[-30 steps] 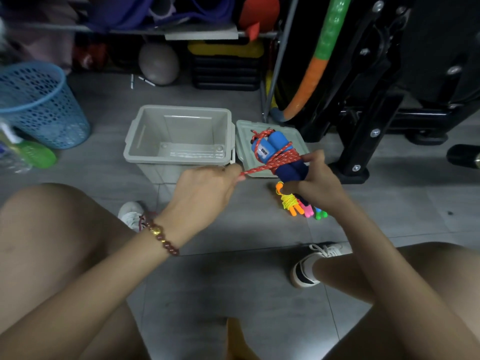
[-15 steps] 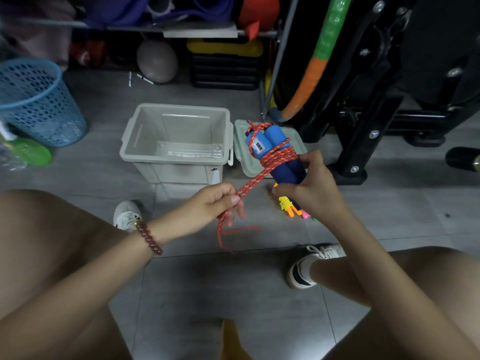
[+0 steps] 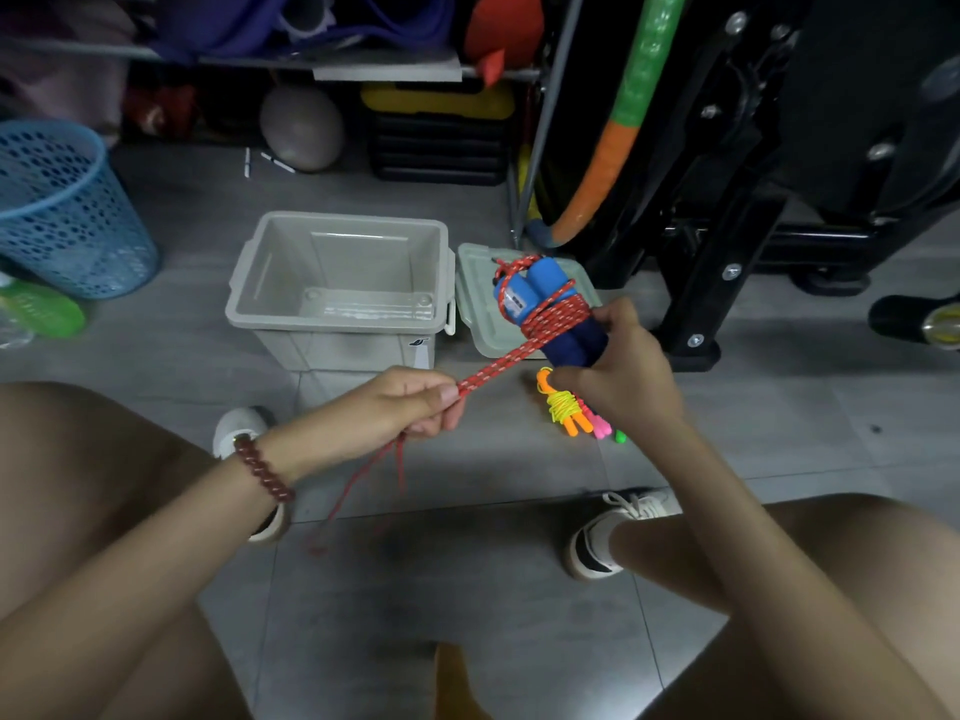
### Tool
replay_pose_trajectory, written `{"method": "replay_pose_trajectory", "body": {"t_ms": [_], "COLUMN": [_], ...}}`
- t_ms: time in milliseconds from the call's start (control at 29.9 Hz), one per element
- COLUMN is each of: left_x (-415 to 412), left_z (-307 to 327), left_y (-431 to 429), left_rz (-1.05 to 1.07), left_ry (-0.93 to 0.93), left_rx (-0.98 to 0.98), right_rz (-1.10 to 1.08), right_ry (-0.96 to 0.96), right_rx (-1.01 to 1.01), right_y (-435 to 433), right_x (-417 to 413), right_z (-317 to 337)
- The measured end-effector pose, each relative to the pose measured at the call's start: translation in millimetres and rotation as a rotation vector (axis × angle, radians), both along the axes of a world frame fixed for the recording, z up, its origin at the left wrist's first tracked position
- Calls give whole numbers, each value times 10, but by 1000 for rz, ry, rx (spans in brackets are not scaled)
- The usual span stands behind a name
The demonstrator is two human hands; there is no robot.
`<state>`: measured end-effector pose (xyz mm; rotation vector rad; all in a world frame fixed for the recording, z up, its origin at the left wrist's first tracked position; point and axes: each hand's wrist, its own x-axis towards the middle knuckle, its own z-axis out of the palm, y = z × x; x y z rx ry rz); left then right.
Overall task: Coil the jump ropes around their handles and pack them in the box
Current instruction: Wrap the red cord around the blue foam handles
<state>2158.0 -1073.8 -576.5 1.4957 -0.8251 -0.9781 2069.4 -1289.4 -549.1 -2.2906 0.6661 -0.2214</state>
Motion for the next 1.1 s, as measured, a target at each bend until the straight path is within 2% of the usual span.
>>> {"method": "replay_pose_trajectory", "body": {"t_ms": [134, 301, 568, 701, 768, 835, 902, 1002, 1102], "left_x": [-101, 73, 311, 348, 373, 445, 550, 646, 652], "left_z": [-157, -338, -537, -646, -712, -707, -632, -438, -223], "left_y": [-113, -115, -20, -50, -53, -18, 34, 53, -16], "left_rz": [18, 98, 163, 103, 37, 62, 70, 82, 133], "left_ry": [89, -6, -154, -228, -350, -408, -549, -960, -1300], "left_rx": [25, 38, 52, 184, 306, 355, 357, 454, 384], "right_rz": [-27, 36, 121, 366, 559, 755, 897, 939, 921], "right_ry": [-29, -57, -93, -153, -91, 71, 269, 540, 629], "right_rx": [-7, 112, 785, 1156, 1233, 1109, 820, 469, 219], "right_y": [-42, -13, -39, -104, -151, -148, -63, 160, 362], "right_x": [-4, -54, -170, -215, -215, -231, -265, -308, -262], "right_z": [11, 157, 335, 278, 294, 314, 299, 176, 23]}}
